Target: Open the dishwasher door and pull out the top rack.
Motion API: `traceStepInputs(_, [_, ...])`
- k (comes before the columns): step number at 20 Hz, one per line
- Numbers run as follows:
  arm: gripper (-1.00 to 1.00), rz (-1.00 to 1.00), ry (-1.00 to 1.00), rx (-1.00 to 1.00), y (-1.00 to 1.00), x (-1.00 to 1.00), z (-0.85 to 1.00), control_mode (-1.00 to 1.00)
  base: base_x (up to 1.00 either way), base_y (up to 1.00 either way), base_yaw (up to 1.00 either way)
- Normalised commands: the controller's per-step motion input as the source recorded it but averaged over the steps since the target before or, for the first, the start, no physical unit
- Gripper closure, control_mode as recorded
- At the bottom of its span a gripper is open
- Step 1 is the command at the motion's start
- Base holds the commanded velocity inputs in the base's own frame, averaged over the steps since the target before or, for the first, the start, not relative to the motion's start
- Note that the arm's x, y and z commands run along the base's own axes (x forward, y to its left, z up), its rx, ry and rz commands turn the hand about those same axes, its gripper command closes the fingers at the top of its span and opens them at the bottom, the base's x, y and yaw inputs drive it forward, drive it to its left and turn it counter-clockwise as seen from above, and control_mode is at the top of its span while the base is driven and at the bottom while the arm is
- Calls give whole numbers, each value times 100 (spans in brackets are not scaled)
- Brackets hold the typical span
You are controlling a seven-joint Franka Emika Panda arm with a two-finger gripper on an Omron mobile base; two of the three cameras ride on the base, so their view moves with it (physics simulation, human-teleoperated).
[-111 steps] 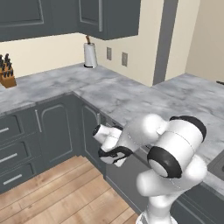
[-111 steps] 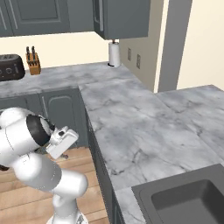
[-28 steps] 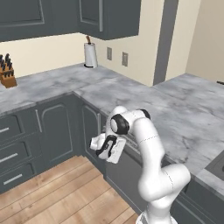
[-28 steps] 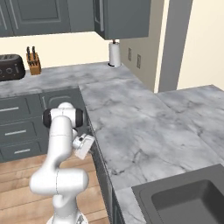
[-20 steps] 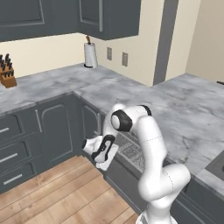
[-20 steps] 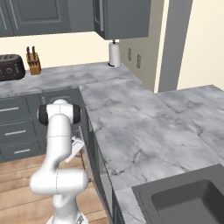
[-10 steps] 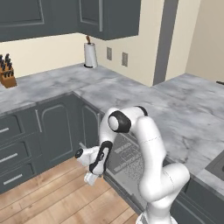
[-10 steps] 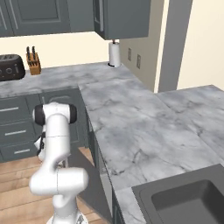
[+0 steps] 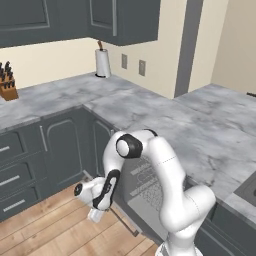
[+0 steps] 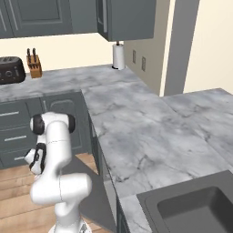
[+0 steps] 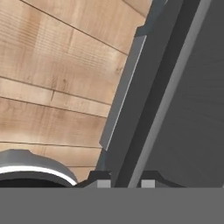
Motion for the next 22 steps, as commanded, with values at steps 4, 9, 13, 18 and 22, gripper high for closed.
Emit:
traceStepInputs(4, [-100, 14, 7, 23, 60, -34, 14, -100, 0, 0, 0])
traceStepInputs(9, [-100, 11, 3, 18, 64, -38, 74, -100, 0, 0, 0])
traceStepInputs(13, [-100, 8, -4, 3, 94, -59, 88, -100, 0, 0, 0])
traceStepInputs(18, [-100, 4, -17, -7, 100, -59, 28, -100, 0, 0, 0])
traceStepInputs(22, [-100, 0, -9, -4, 100, -56, 46, -100, 0, 0, 0])
